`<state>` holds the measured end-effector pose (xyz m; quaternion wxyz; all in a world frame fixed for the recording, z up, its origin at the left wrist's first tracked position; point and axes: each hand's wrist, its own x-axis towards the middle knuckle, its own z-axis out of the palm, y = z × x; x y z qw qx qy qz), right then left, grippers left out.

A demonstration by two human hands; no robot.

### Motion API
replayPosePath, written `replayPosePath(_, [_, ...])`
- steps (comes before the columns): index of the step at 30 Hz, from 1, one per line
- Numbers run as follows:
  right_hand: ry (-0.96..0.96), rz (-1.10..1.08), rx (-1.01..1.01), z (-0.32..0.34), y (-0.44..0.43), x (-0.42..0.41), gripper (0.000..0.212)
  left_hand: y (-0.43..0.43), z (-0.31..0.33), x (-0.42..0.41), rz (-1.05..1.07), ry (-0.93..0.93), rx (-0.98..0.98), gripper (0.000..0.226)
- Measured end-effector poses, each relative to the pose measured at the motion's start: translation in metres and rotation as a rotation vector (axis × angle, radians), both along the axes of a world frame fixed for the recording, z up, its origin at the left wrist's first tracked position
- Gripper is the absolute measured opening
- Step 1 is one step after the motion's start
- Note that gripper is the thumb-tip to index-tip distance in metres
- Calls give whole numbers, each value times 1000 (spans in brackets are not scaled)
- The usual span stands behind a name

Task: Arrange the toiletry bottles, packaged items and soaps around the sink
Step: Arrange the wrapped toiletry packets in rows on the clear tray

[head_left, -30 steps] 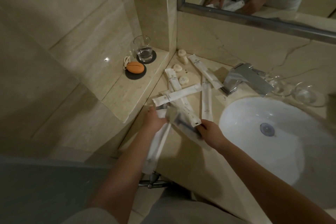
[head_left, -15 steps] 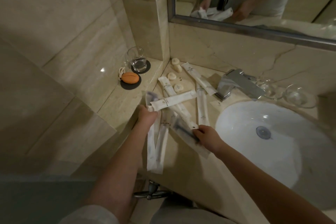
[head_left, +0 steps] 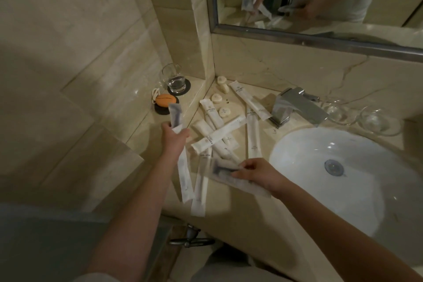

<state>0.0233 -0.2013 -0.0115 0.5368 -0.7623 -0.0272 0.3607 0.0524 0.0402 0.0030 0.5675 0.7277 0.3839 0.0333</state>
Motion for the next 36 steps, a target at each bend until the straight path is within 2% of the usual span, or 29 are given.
replayPosePath(2, [-6, -60, 67, 8, -4, 3, 22, -9, 8, 0, -42, -21, 6, 56])
replayPosePath(5, [-43, -140, 102, 20, -13, 10, 21, -28, 20, -2, -77, -55, 16, 50])
replayPosePath(10, [-103, -246, 137, 36, -39, 18, 27, -59, 36, 4, -122, -124, 178, 74])
replayPosePath(12, [-128, -307, 181, 42, -56, 20, 30, -77, 40, 9, -170, -143, 197, 77])
replayPosePath(16, [-212, -393, 237, 55, -102, 18, 17, -138, 58, 14, -333, -214, 162, 45])
replayPosePath(20, [-276, -530, 258, 64, -165, 8, 19, -211, 63, 21, -446, -226, 27, 17])
replayPosePath(24, [-296, -673, 262, 62, -230, -9, 16, -286, 56, 24, -605, -247, -75, 12])
replayPosePath(29, [-304, -882, 218, 53, -308, -31, 7, -374, 46, 26, -767, -123, -66, 27])
replayPosePath(36, [-276, -1152, 179, 26, -407, -55, 9, -470, 34, 28, -866, -168, -49, 12])
